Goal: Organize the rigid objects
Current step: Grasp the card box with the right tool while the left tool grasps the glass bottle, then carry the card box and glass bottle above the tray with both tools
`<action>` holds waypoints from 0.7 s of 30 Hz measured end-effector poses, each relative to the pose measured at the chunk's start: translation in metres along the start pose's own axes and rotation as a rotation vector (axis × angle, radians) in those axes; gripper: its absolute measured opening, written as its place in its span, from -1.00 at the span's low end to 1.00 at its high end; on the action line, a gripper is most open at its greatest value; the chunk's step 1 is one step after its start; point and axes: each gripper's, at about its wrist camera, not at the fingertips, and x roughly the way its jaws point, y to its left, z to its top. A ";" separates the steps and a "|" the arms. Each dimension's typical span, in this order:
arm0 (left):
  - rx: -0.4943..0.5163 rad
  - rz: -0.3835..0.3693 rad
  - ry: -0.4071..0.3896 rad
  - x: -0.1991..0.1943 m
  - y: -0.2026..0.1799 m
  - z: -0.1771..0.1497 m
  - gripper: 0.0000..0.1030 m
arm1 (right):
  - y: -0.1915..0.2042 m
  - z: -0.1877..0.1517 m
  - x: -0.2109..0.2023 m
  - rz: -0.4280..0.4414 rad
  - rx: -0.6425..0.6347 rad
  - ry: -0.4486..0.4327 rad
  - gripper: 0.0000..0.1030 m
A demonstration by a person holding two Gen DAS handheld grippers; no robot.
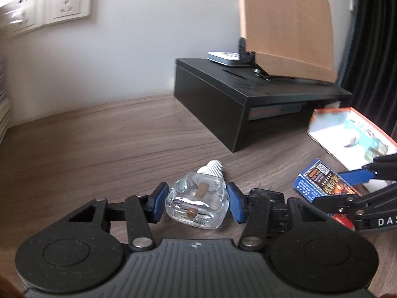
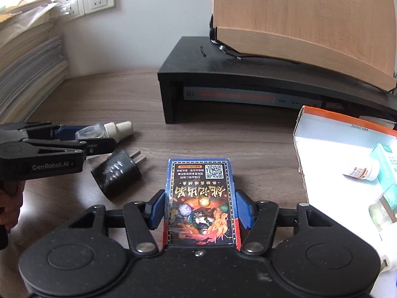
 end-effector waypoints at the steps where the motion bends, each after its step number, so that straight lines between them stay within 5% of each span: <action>1: -0.021 0.015 -0.005 -0.004 0.001 0.001 -0.01 | 0.000 0.002 -0.002 0.007 0.002 -0.009 0.37; 21: -0.247 0.139 -0.092 -0.080 -0.026 0.011 -0.01 | -0.030 0.011 -0.071 0.083 0.049 -0.102 0.38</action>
